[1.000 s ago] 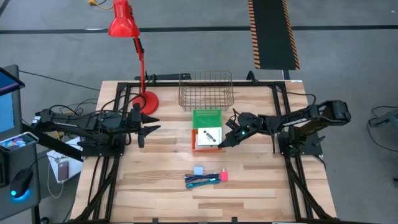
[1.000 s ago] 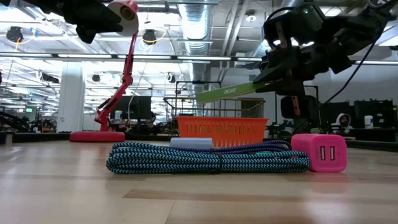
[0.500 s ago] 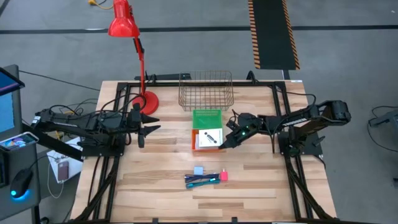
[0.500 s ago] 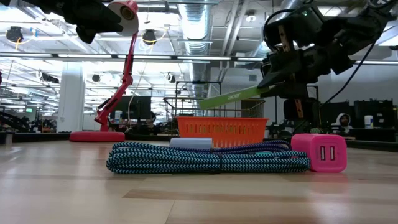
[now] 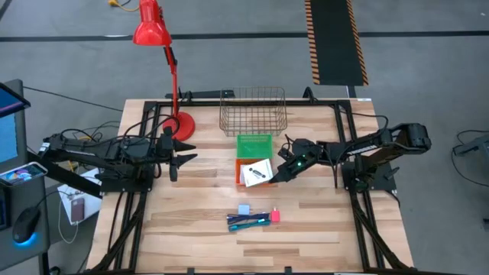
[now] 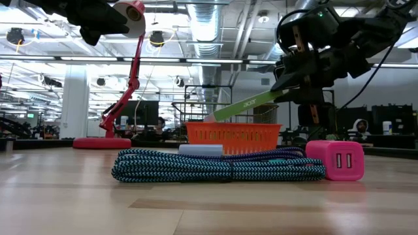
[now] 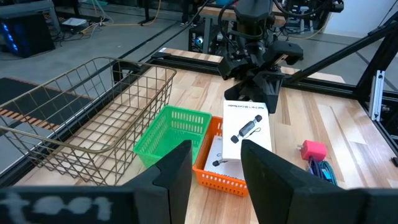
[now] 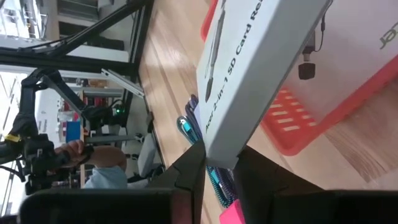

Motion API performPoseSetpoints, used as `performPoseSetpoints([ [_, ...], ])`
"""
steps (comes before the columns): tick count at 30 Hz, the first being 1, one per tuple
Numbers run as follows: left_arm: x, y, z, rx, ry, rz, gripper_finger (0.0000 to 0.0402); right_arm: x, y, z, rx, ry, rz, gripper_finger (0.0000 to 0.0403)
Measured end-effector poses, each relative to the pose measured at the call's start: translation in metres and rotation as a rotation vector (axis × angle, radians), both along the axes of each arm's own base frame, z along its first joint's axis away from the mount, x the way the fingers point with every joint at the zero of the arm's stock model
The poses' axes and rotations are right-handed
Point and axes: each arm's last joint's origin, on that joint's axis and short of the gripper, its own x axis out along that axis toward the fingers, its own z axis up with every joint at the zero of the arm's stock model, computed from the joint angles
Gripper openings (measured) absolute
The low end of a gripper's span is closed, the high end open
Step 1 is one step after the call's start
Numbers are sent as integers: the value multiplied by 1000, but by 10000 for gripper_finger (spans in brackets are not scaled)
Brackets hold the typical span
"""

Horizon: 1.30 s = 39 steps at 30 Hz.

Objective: Pick and place items into bin
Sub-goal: Put the white card reader box into the orange basket

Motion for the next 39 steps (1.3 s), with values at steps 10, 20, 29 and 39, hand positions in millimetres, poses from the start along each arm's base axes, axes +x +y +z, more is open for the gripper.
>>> performPoseSetpoints([
  [10,0,0,0,0,0,0,128,0,-1,0,-9,1,-18,72],
  [20,0,0,0,0,0,0,128,0,-9,0,-24,0,-86,72],
  [29,0,0,-1,1,9,0,128,0,-15,0,-25,1,-111,72],
  [39,0,0,-1,1,9,-1,128,2,-15,3,-35,-41,-107,72],
])
